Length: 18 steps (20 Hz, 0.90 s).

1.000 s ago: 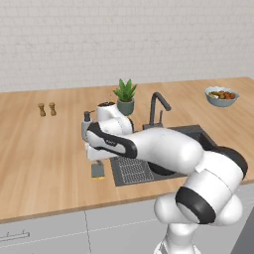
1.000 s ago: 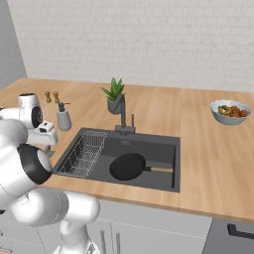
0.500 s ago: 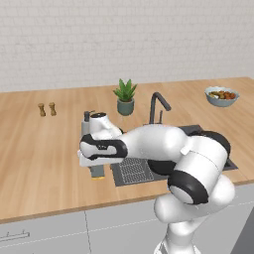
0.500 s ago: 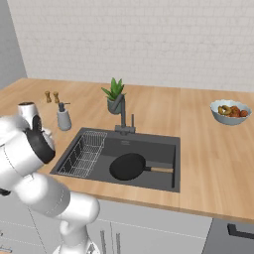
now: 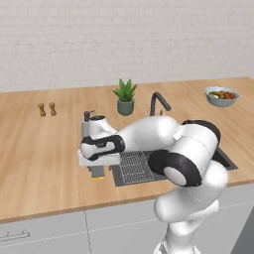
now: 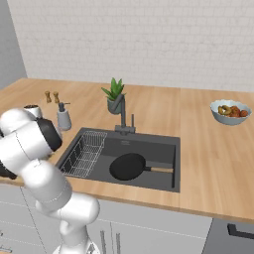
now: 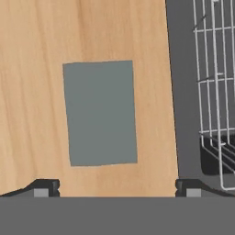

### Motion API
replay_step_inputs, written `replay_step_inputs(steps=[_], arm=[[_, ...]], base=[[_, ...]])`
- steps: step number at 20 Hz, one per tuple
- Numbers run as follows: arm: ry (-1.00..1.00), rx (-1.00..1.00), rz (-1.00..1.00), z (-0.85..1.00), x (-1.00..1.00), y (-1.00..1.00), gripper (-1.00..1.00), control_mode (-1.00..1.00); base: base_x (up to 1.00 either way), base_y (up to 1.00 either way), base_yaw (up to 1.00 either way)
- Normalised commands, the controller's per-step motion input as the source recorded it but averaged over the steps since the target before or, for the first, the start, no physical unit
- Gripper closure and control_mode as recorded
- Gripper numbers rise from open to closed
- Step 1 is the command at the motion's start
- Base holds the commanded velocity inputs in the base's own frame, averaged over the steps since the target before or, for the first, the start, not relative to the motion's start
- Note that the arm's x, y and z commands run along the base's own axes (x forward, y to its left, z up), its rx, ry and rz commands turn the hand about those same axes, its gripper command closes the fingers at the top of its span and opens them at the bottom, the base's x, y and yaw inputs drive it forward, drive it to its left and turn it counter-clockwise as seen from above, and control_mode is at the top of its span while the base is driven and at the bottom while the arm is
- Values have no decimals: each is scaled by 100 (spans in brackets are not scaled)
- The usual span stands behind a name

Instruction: Pick the pan and sponge and place them into the sink. Then turn on the water.

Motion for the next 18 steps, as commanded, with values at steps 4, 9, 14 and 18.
replay_step_inputs(steps=[4,9,14,18], arm=[[0,0,-6,-30,9,2,-100,-100],[0,0,-5,-29,15,5,-100,-100],[0,0,-5,-21,17,0,-100,-100],[0,0,-4,-27,9,1,100,-100]], base=[[0,0,0],[0,0,0],[0,0,0],[0,0,0]])
